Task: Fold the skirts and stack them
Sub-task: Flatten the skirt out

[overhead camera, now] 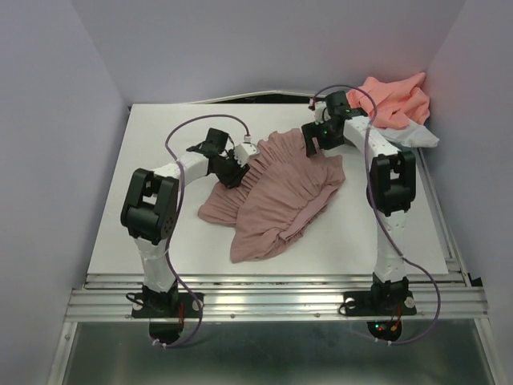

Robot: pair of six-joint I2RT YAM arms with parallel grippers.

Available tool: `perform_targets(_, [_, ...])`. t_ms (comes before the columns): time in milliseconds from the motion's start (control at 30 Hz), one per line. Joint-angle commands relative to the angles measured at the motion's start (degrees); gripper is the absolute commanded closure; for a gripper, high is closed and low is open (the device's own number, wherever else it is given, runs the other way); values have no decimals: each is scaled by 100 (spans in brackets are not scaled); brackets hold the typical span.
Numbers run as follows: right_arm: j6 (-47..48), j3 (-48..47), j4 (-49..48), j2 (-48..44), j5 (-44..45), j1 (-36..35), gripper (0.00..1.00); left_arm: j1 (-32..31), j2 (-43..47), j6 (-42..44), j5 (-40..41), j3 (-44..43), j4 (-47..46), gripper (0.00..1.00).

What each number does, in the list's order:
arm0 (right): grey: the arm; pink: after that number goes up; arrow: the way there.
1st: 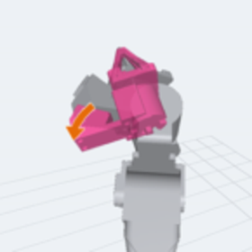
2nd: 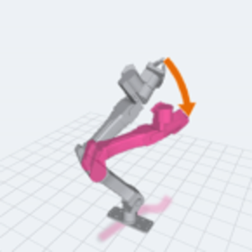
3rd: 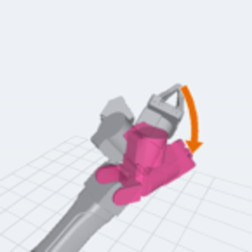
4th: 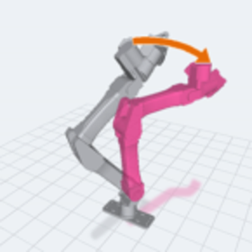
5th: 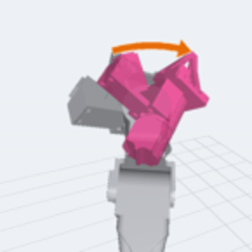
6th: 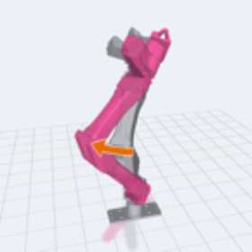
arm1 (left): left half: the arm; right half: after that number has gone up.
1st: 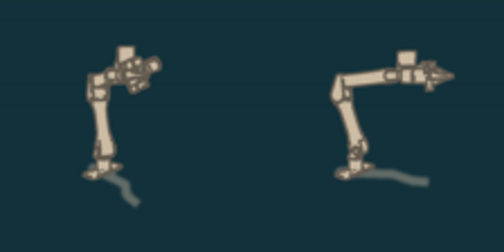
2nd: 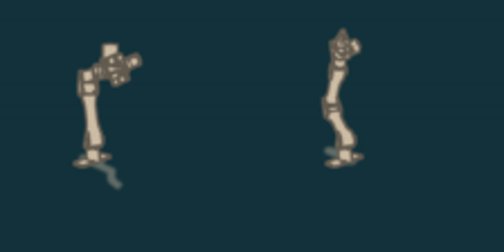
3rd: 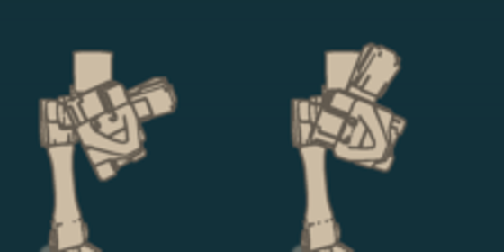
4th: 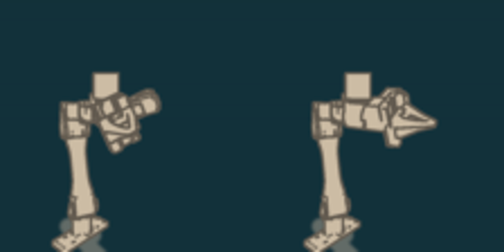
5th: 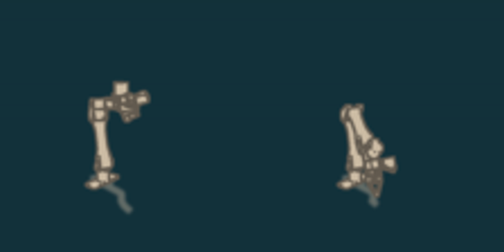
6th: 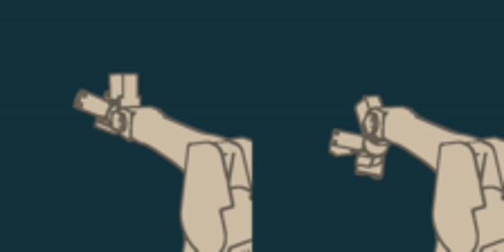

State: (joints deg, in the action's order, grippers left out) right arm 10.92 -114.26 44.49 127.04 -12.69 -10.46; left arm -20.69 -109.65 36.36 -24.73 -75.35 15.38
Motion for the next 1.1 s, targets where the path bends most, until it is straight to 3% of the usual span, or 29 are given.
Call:
perform_targets(0, [-459,35,-274,416,260,-290,15,39,654,-50,-5,389,-202,52])
perform_targets(100, [-433,18,-336,680,118,-421,20,38,795,81,3,704,-53,55])
perform_targets(267, [-301,-96,-835,1138,-304,-808,44,38,1252,845,-76,1154,536,65])
perform_targets(433, [321,-369,-1407,1358,-945,-1256,50,12,1779,1355,-304,1645,967,66])
perform_targets(567, [622,-746,-1724,1499,-1131,-1521,41,-32,2026,1322,-681,1664,1213,57])
perform_targets(700, [945,-1169,-1812,1115,-641,-1521,16,-93,2569,1005,-586,1489,1152,40])
perform_targets(867, [1753,164,-1795,-247,-471,-1521,9,-93,3396,1294,-270,1505,1379,32])
perform_targets(967, [2316,1068,-1200,-1581,-707,-1521,8,-93,3817,1960,-120,1873,1853,31])
perform_targets(1067, [2826,1937,-627,-2191,-1233,-1521,12,-93,4134,2418,20,2295,2144,31])
